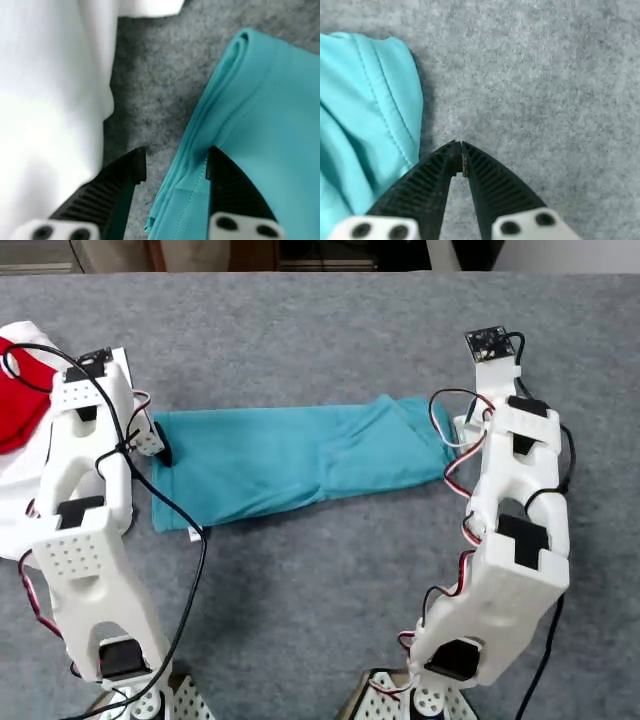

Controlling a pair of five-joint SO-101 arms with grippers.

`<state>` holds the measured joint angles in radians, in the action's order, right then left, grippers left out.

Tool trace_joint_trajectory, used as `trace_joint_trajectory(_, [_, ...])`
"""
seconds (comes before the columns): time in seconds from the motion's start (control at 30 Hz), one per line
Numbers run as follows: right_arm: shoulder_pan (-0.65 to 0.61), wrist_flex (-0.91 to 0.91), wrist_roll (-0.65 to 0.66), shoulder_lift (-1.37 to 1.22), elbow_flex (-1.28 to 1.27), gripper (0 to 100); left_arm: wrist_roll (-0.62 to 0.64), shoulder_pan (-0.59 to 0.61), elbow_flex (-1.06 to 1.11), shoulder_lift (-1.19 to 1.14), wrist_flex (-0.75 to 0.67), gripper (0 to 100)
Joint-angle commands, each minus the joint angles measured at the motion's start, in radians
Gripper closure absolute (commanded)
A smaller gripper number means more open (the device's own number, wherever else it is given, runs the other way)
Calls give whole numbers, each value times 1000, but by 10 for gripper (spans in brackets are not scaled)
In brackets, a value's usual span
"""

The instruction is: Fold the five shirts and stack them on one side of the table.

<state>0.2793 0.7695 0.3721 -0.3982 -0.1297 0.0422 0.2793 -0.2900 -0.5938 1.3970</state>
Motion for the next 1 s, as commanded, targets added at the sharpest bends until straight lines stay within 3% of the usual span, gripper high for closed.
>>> trace_joint_trajectory(0.0, [13, -15, -9, 8, 61, 993, 2, -12, -44, 1, 6, 797])
trace_joint_trajectory(0.2, [8, -15, -8, 5, 61, 993, 41, -12, -48, -5, 18, 797])
trace_joint_trajectory(0.47, [10, -15, -9, 4, 62, 993, 38, -41, -199, 53, 216, 797])
trace_joint_trajectory(0.7, [8, -15, -9, 4, 62, 993, 35, -114, -186, 33, 180, 797])
trace_joint_trajectory(0.97, [8, -15, -8, 4, 62, 993, 35, -78, -186, -64, 147, 797])
